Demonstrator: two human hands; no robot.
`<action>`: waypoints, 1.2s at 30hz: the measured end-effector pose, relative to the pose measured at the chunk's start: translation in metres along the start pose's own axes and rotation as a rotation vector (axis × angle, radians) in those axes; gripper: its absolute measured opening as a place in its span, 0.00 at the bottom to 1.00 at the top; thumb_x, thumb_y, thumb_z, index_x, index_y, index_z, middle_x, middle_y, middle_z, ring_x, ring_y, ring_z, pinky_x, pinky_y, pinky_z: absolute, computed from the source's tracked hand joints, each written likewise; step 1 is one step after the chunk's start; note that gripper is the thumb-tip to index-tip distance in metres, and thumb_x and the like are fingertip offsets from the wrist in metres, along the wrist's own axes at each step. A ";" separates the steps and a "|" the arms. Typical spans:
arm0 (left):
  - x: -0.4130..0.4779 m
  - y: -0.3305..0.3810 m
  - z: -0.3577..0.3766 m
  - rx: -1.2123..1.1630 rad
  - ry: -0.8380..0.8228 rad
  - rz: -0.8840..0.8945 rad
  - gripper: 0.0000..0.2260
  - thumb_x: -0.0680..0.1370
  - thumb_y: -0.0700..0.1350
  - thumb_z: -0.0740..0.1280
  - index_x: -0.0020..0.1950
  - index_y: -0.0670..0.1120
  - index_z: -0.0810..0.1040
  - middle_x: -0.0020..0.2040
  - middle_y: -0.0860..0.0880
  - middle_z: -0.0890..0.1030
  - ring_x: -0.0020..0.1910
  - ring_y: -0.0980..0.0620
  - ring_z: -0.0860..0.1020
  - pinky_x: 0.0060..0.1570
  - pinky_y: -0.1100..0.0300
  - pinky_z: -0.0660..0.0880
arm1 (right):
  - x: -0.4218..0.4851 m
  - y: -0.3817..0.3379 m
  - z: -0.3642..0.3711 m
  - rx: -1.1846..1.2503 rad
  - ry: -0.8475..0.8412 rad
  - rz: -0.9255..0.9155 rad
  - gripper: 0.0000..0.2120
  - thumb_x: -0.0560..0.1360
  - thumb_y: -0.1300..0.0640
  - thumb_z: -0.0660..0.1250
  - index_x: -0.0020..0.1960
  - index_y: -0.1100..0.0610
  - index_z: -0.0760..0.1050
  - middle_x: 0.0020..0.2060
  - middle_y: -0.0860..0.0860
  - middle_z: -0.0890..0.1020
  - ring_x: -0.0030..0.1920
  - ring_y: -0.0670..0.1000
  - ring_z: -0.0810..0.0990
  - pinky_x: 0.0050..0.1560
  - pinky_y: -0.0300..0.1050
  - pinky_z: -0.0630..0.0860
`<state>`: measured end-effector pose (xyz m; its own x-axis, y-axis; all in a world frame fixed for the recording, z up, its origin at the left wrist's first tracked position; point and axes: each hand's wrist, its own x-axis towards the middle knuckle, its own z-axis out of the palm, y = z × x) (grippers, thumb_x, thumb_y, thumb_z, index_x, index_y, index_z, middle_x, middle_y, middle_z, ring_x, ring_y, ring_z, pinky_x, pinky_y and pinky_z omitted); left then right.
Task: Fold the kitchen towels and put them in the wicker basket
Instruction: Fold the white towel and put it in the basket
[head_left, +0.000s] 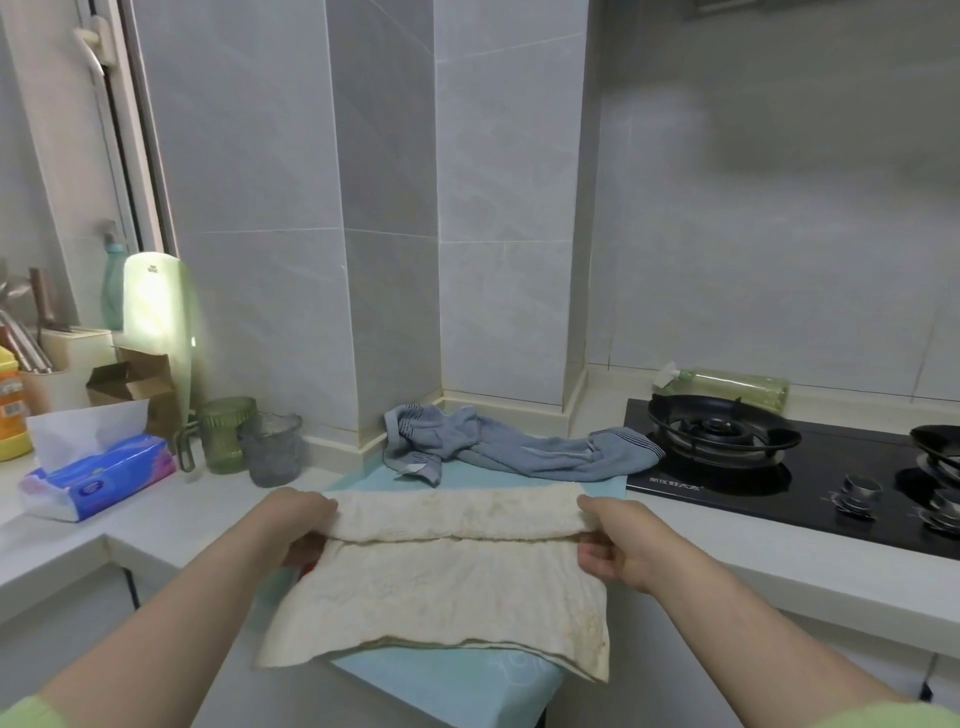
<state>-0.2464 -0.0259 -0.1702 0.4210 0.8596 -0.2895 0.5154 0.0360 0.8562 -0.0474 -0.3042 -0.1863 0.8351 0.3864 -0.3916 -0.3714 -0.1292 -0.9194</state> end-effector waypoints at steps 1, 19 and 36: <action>0.003 0.001 0.003 -0.013 0.002 -0.023 0.09 0.79 0.42 0.67 0.47 0.36 0.73 0.49 0.36 0.81 0.45 0.39 0.80 0.53 0.48 0.78 | 0.003 -0.001 0.000 0.019 -0.001 0.014 0.08 0.78 0.57 0.67 0.46 0.61 0.72 0.36 0.56 0.71 0.33 0.51 0.71 0.34 0.47 0.80; -0.019 0.012 -0.014 -0.464 -0.140 0.048 0.04 0.80 0.41 0.63 0.49 0.40 0.73 0.39 0.42 0.76 0.34 0.48 0.75 0.28 0.59 0.73 | -0.006 -0.015 -0.012 0.199 -0.220 0.024 0.10 0.81 0.60 0.58 0.60 0.60 0.71 0.53 0.61 0.78 0.51 0.62 0.79 0.57 0.61 0.75; -0.097 -0.063 -0.042 -0.541 -0.138 -0.002 0.01 0.78 0.37 0.67 0.46 0.39 0.76 0.32 0.45 0.74 0.31 0.52 0.68 0.21 0.68 0.72 | -0.061 0.049 -0.059 0.222 -0.250 0.049 0.04 0.77 0.63 0.63 0.49 0.64 0.75 0.29 0.55 0.77 0.25 0.49 0.76 0.27 0.40 0.79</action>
<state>-0.3508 -0.0904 -0.1785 0.5329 0.7861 -0.3132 0.0750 0.3248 0.9428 -0.0921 -0.3883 -0.2093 0.6989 0.6002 -0.3889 -0.5108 0.0383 -0.8588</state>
